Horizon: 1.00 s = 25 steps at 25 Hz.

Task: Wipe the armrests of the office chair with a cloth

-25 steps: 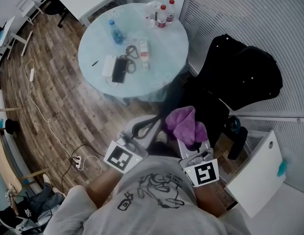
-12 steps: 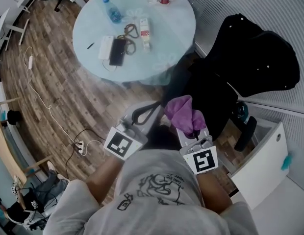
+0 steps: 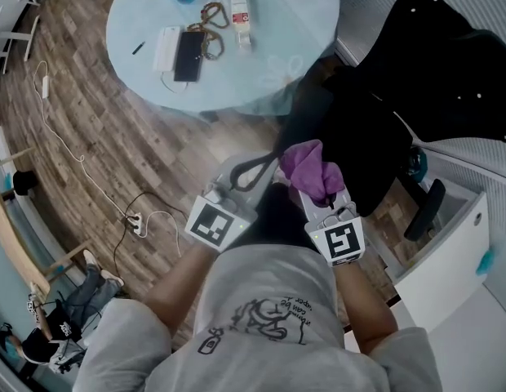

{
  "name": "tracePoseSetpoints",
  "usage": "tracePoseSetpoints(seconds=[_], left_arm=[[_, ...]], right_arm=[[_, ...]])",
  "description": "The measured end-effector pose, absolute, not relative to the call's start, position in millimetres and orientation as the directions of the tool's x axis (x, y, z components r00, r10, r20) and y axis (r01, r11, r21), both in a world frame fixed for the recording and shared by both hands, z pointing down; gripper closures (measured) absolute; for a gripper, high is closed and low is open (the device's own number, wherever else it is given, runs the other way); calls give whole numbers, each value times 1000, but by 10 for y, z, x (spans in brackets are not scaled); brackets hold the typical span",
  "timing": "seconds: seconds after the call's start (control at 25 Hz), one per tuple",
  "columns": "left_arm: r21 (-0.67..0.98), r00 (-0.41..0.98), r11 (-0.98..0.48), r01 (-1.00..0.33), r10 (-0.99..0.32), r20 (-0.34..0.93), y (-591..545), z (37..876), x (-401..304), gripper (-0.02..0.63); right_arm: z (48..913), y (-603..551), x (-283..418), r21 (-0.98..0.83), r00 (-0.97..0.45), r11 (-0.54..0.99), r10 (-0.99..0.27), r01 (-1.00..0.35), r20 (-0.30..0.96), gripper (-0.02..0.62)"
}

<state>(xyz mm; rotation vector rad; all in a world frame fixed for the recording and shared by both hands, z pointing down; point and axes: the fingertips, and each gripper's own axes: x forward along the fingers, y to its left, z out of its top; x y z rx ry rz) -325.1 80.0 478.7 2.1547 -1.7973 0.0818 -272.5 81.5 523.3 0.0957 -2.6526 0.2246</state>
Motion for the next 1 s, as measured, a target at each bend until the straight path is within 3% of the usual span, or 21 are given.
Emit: tracePoseSetpoints(seconds=[0.6, 1.0], left_arm=[[203, 224, -171, -964, -935, 274, 769, 5768, -3183, 604], [208, 263, -203, -957, -911, 317, 774, 5940, -3240, 604]], right_arm=[[6728, 907, -2904, -126, -768, 989, 26, -72, 640, 552], [6794, 861, -2938, -127, -768, 990, 39, -55, 639, 554]])
